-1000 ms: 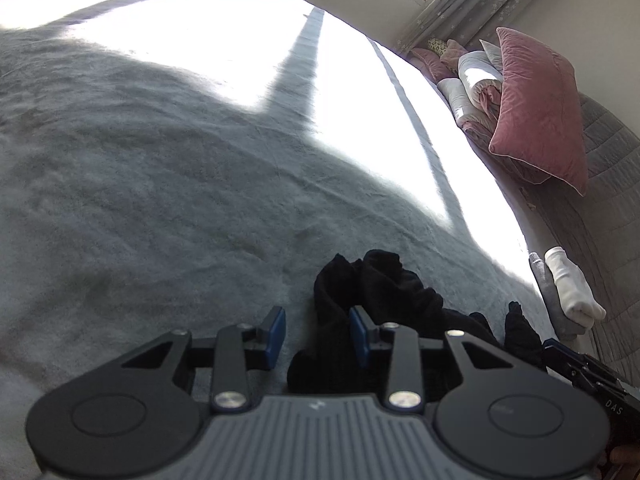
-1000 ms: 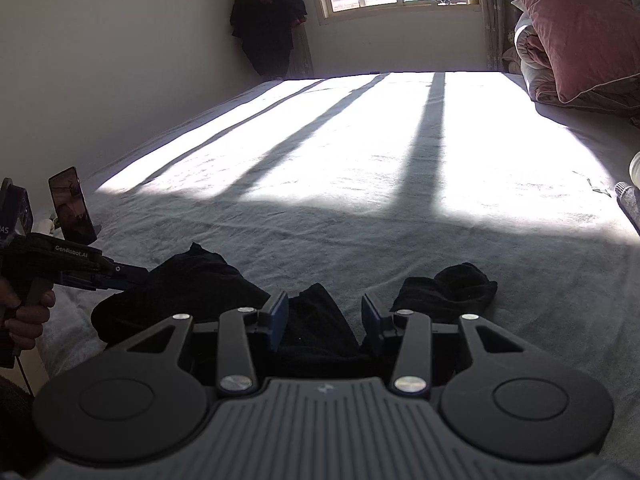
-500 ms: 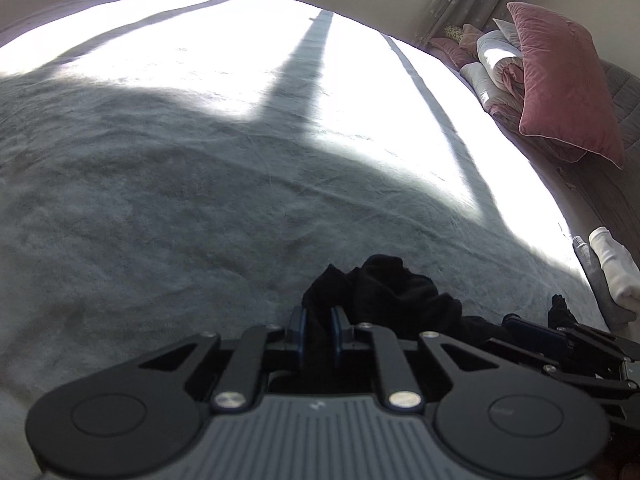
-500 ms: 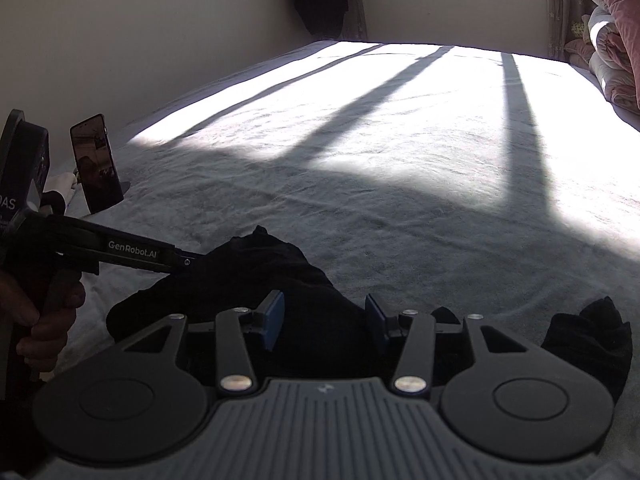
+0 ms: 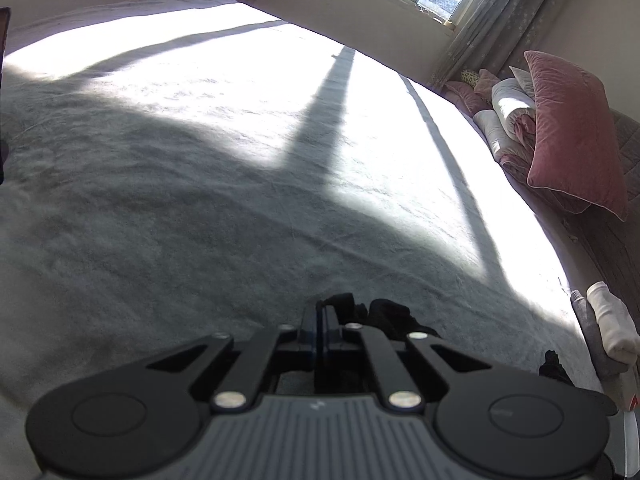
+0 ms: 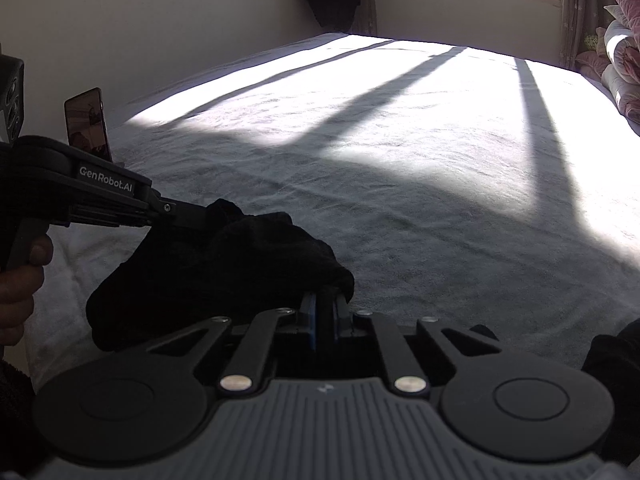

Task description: Fold clothes

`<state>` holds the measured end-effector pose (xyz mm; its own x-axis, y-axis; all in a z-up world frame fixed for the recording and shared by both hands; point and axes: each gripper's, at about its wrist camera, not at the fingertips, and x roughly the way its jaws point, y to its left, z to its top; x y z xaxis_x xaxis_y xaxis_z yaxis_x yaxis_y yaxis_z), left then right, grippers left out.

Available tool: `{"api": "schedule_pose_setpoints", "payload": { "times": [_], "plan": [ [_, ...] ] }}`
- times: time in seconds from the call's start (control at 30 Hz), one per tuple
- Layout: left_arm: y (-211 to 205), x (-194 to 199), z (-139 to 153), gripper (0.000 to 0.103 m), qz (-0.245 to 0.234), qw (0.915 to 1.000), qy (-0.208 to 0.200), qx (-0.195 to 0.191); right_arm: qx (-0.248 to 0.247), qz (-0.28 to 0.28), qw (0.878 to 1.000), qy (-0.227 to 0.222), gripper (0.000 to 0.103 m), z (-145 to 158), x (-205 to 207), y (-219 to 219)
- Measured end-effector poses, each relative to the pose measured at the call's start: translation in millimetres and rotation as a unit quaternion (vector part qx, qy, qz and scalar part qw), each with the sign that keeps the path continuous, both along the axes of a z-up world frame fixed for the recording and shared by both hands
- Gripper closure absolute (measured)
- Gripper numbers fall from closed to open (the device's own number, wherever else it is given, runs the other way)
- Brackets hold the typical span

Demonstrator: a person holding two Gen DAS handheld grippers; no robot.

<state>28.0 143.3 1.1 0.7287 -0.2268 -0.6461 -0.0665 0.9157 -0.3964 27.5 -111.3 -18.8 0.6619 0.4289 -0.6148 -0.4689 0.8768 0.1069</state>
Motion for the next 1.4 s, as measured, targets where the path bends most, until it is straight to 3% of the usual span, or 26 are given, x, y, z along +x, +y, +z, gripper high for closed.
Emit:
{"api": "schedule_pose_setpoints", "payload": {
  "times": [0.17,0.33,0.43,0.47,0.5,0.53,0.73,0.83,0.87,0.9,0.93,1.07,1.13,1.2,1.3,1.4],
  "plan": [
    [11,-4,13,0.101,0.005,0.9978,-0.046,-0.047,0.009,-0.041,0.998,-0.038,0.095,17,0,-23],
    [2,-3,19,0.101,-0.035,0.992,-0.066,-0.102,0.036,-0.057,0.997,-0.024,0.09,23,2,-40],
    [-6,0,18,0.101,-0.081,0.9813,-0.066,-0.162,0.075,-0.044,0.996,-0.017,0.069,25,-2,-46],
    [-9,2,18,0.101,-0.091,0.9771,-0.066,-0.181,0.093,-0.033,0.995,-0.018,0.049,27,-4,-47],
    [-12,2,18,0.101,-0.102,0.9734,-0.068,-0.194,0.109,-0.023,0.994,-0.019,0.042,28,-6,-45],
    [-16,2,19,0.101,-0.111,0.9704,-0.071,-0.203,0.121,-0.011,0.992,-0.017,0.041,30,-9,-44],
    [-40,4,23,0.101,-0.168,0.9548,-0.079,-0.232,0.166,0.044,0.985,0.008,0.041,30,-17,-27],
    [-51,3,23,0.101,-0.197,0.9476,-0.083,-0.237,0.178,0.032,0.983,0.009,0.042,32,-14,-29],
    [-54,1,24,0.101,-0.205,0.9461,-0.087,-0.235,0.18,0.022,0.983,0.006,0.056,34,-12,-33],
    [-56,0,25,0.101,-0.211,0.9455,-0.091,-0.23,0.182,0.011,0.983,0.002,0.082,36,-10,-36],
    [-58,-1,25,0.101,-0.214,0.9459,-0.094,-0.225,0.184,0.001,0.983,-0.001,0.091,38,-8,-40],
    [-51,-2,24,0.098,-0.201,0.9544,-0.094,-0.199,0.192,-0.041,0.98,-0.014,0.093,46,0,-55],
    [-44,-1,21,0.085,-0.184,0.9614,-0.083,-0.187,0.196,-0.062,0.978,-0.021,0.093,50,5,-62],
    [-38,-1,18,0.064,-0.167,0.9689,-0.075,-0.167,0.2,-0.082,0.976,-0.027,0.093,54,9,-70],
    [-36,1,12,0.055,-0.161,0.9766,-0.061,-0.129,0.206,-0.112,0.971,-0.041,0.093,61,15,-86],
    [-42,4,4,0.047,-0.172,0.9791,-0.037,-0.103,0.215,-0.138,0.966,-0.051,0.093,63,20,-103]
  ]
}}
